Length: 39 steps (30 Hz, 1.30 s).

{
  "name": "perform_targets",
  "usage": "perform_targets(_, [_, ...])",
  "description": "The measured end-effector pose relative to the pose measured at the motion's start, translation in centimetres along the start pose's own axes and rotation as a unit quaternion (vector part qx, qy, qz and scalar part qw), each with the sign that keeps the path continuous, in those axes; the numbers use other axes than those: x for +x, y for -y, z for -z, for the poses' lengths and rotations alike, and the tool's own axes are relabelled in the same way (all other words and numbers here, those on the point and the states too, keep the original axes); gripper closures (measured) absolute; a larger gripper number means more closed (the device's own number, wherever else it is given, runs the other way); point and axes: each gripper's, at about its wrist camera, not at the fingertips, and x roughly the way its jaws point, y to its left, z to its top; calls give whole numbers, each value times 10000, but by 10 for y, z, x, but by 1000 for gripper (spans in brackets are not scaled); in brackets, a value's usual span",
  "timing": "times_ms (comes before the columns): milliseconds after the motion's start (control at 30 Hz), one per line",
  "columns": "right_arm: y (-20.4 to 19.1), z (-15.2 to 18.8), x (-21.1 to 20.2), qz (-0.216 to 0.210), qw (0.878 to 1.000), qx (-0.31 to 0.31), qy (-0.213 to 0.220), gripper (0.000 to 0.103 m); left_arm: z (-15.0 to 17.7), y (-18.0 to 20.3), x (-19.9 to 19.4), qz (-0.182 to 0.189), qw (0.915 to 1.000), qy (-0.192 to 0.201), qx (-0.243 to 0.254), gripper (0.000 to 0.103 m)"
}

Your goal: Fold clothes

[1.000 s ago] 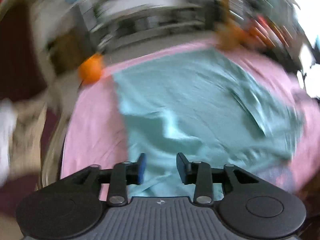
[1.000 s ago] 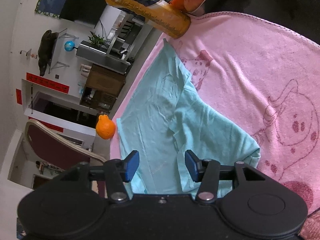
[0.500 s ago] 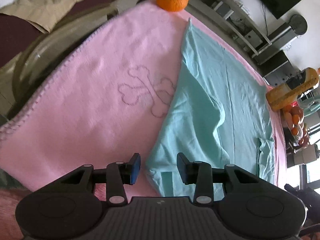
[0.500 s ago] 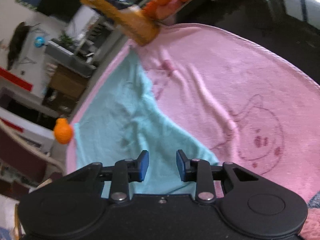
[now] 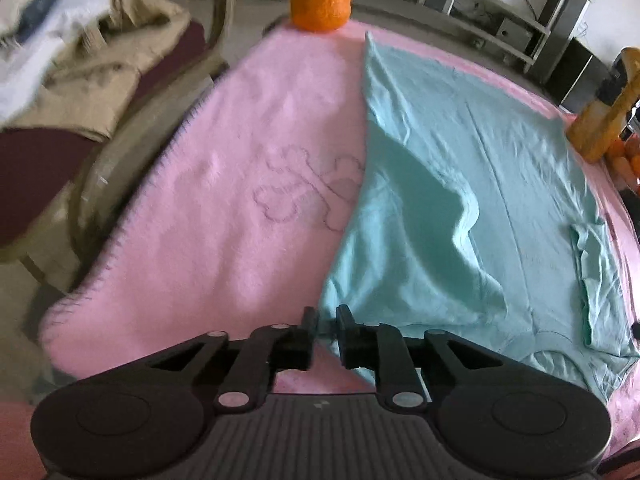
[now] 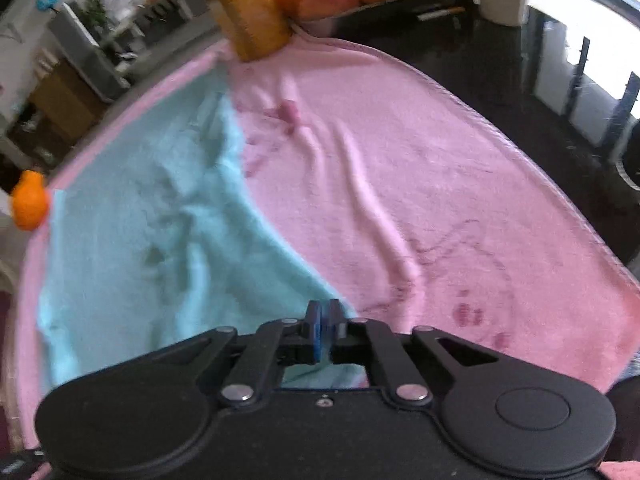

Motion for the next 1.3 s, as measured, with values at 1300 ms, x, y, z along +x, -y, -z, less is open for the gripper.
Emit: perform_targets(1300, [-183,-7,53,-2433,9445,-1785,-1296,84,-83,20,68,772,9928,-558,726,89])
